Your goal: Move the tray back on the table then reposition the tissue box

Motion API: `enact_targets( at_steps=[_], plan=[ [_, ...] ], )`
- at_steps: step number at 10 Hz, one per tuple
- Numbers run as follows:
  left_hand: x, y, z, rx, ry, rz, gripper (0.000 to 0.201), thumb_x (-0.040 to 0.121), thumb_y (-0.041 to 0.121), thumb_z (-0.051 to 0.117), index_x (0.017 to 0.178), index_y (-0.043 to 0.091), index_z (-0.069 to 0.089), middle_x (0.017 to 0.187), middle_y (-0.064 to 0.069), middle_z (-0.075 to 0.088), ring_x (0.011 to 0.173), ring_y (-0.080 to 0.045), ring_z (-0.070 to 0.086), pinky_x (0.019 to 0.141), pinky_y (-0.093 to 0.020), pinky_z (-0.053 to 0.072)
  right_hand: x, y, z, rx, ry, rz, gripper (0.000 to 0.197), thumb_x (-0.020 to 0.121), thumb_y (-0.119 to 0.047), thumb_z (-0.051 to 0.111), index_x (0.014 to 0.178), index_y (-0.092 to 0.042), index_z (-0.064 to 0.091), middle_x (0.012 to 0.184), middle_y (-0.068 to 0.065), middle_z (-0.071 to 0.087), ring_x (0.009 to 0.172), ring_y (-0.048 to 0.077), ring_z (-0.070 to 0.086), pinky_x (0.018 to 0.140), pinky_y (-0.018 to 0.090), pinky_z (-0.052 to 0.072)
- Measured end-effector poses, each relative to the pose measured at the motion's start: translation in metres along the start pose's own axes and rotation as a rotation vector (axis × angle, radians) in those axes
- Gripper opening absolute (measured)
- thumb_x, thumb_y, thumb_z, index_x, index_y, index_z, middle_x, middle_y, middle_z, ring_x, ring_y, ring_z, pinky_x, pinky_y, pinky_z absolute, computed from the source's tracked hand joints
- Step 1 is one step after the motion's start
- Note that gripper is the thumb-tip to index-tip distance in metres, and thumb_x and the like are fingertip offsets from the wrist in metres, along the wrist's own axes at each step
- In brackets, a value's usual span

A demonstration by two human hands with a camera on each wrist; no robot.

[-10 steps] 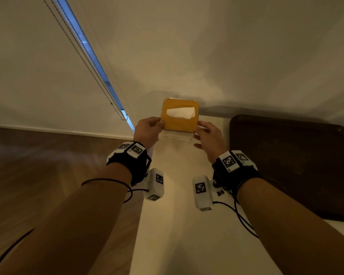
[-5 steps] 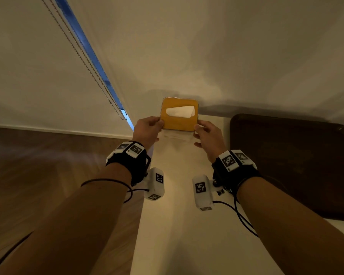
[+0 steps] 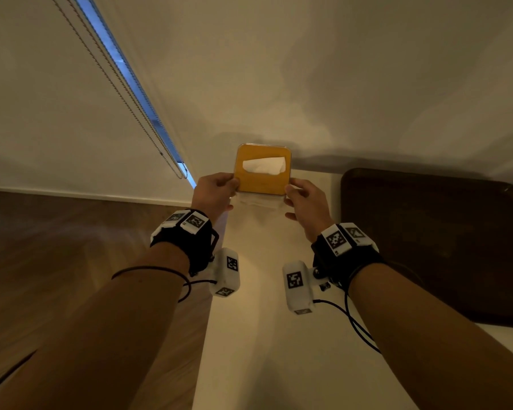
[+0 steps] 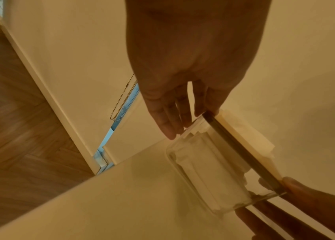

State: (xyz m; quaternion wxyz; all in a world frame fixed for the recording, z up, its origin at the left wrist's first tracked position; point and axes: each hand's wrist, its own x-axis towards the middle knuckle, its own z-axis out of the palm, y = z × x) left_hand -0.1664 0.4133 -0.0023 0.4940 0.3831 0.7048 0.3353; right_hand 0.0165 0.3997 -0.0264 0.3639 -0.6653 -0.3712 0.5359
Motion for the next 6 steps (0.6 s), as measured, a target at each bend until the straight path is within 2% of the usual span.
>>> enact_targets(
  at_steps=[1, 2, 3, 4, 5, 6],
  plan=[
    [0.0007, -0.0014, 0.0003, -0.002, -0.005, 0.003, 0.031, 0.089, 0.023, 0.060, 0.117, 0.010, 0.067, 0.100, -0.014, 0.067, 0.096, -0.024, 0.064, 0.084, -0.047, 0.059, 0.0000, -0.0007, -0.0004, 0.000, 0.000, 0.003, 0.034, 0.094, -0.028, 0.053, 0.127, -0.020, 0.060, 0.123, 0.008, 0.063, 0.110, 0.024, 0.062, 0.069, 0.030, 0.055],
    [0.0023, -0.0029, -0.0005, -0.016, -0.001, 0.005, 0.021, 0.089, 0.022, 0.060, 0.108, 0.016, 0.068, 0.096, -0.012, 0.066, 0.093, -0.022, 0.063, 0.082, -0.046, 0.059, 0.0006, -0.0016, -0.0004, 0.005, -0.005, 0.004, 0.035, 0.094, -0.027, 0.053, 0.127, -0.019, 0.060, 0.123, 0.009, 0.063, 0.111, 0.025, 0.062, 0.069, 0.031, 0.055],
    [0.0037, -0.0038, 0.0005, -0.017, 0.004, 0.001, 0.023, 0.089, 0.023, 0.060, 0.109, 0.015, 0.068, 0.096, -0.012, 0.067, 0.095, -0.023, 0.064, 0.082, -0.045, 0.059, 0.0001, -0.0035, -0.0025, -0.007, -0.008, 0.003, 0.034, 0.094, -0.027, 0.053, 0.127, -0.019, 0.060, 0.122, 0.009, 0.063, 0.110, 0.024, 0.061, 0.070, 0.031, 0.056],
    [0.0038, -0.0037, 0.0004, -0.022, 0.003, 0.009, 0.014, 0.089, 0.022, 0.060, 0.102, 0.021, 0.066, 0.097, -0.012, 0.067, 0.094, -0.022, 0.063, 0.083, -0.046, 0.059, 0.0014, -0.0032, -0.0029, -0.010, -0.018, 0.005, 0.035, 0.094, -0.027, 0.053, 0.128, -0.020, 0.059, 0.121, 0.007, 0.063, 0.110, 0.023, 0.061, 0.073, 0.033, 0.056],
    [0.0002, -0.0024, 0.0009, -0.034, -0.010, 0.016, 0.014, 0.090, 0.022, 0.059, 0.102, 0.020, 0.065, 0.097, -0.011, 0.066, 0.095, -0.022, 0.063, 0.084, -0.046, 0.058, -0.0010, -0.0052, -0.0020, -0.042, -0.025, 0.002, 0.038, 0.094, -0.029, 0.053, 0.130, -0.019, 0.057, 0.118, 0.007, 0.063, 0.109, 0.024, 0.062, 0.075, 0.034, 0.057],
    [-0.0003, -0.0059, -0.0009, -0.116, 0.049, 0.001, 0.024, 0.090, 0.023, 0.058, 0.109, 0.010, 0.067, 0.092, -0.009, 0.066, 0.089, -0.023, 0.062, 0.076, -0.041, 0.056, -0.0010, -0.0021, -0.0059, -0.019, 0.028, 0.033, 0.047, 0.093, -0.036, 0.055, 0.137, -0.020, 0.051, 0.117, 0.005, 0.061, 0.105, 0.023, 0.063, 0.076, 0.034, 0.057]
  ],
)
